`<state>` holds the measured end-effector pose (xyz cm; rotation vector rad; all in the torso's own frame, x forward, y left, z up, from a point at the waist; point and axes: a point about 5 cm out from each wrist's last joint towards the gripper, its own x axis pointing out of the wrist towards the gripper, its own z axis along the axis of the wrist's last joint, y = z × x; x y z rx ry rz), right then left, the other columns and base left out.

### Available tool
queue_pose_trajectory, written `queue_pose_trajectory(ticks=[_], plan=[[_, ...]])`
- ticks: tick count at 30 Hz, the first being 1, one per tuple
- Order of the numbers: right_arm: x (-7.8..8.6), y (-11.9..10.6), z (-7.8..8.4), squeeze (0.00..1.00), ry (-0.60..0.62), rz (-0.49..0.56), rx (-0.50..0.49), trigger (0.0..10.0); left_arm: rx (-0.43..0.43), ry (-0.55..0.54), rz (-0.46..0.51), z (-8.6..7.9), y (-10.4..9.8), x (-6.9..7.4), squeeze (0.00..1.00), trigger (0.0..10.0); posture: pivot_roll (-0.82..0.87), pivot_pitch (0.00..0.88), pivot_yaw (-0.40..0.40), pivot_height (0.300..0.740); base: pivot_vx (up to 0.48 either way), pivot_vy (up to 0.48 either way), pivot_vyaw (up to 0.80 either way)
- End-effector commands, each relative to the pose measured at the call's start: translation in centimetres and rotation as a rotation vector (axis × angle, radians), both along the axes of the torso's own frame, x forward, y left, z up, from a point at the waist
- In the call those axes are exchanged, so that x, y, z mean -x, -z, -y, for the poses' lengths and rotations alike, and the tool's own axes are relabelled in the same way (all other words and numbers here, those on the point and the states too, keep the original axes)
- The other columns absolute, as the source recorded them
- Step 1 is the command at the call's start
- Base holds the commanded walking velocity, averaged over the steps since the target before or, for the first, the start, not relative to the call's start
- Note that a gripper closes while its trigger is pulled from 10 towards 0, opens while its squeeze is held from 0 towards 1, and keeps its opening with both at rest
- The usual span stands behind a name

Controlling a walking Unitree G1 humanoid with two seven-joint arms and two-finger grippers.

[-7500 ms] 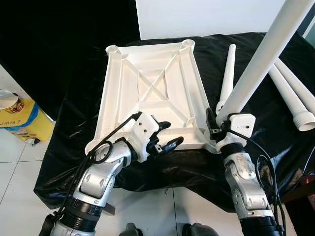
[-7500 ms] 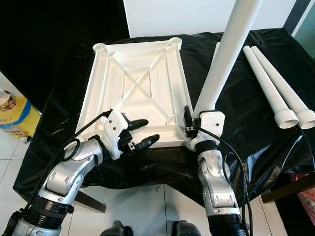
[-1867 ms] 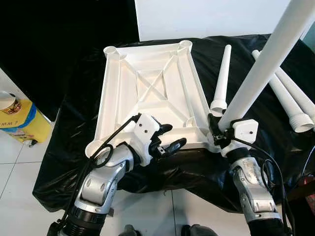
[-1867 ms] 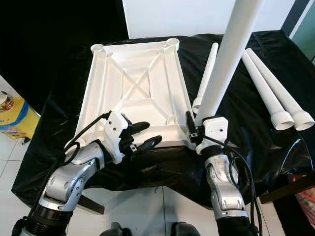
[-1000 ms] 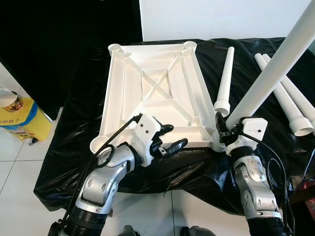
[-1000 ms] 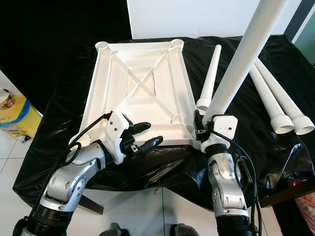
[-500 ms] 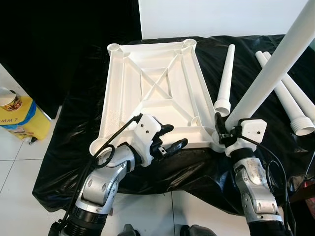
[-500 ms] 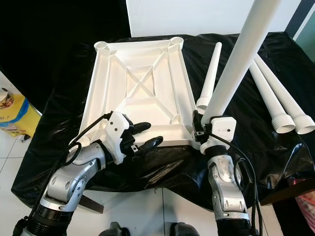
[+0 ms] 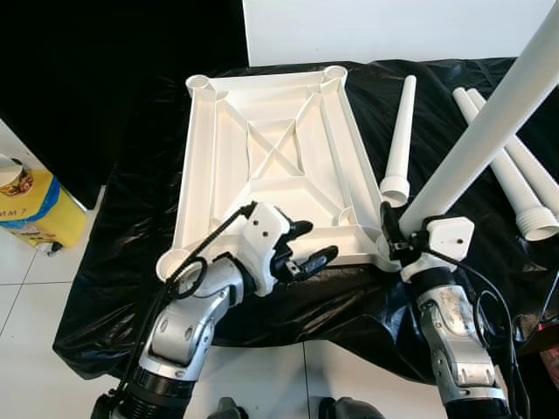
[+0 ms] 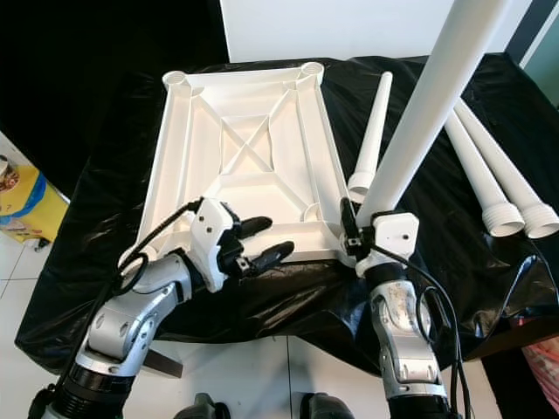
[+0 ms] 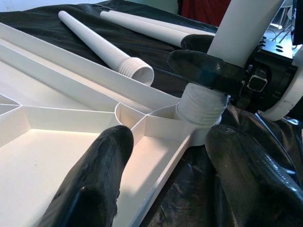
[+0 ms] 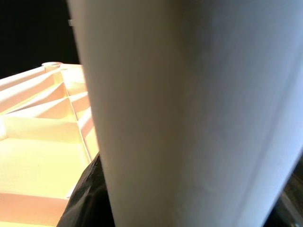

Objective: Building children table

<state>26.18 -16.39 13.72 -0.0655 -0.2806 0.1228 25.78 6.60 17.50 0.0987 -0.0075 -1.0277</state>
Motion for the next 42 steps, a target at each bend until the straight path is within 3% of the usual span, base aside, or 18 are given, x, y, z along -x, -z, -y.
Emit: queue_pose_trajectory(ticks=[1,42], plan=[[0.56,2.58,-0.2,0.0,-0.019,-0.131,0.012,10.0,0.001,-0.069,0.001,-0.08,0.26,-0.13,0.0,10.0,-0.04,0.138,0.019,0.74,0.0,0.0,0.0],[0.55,1.91,-0.43,0.0,-0.044,-0.098,0.032,10.0,-0.005,-0.059,0.007,0.1,0.36,0.25,0.0,10.0,-0.06,0.177,0.028,0.74,0.0,0.0,0.0]])
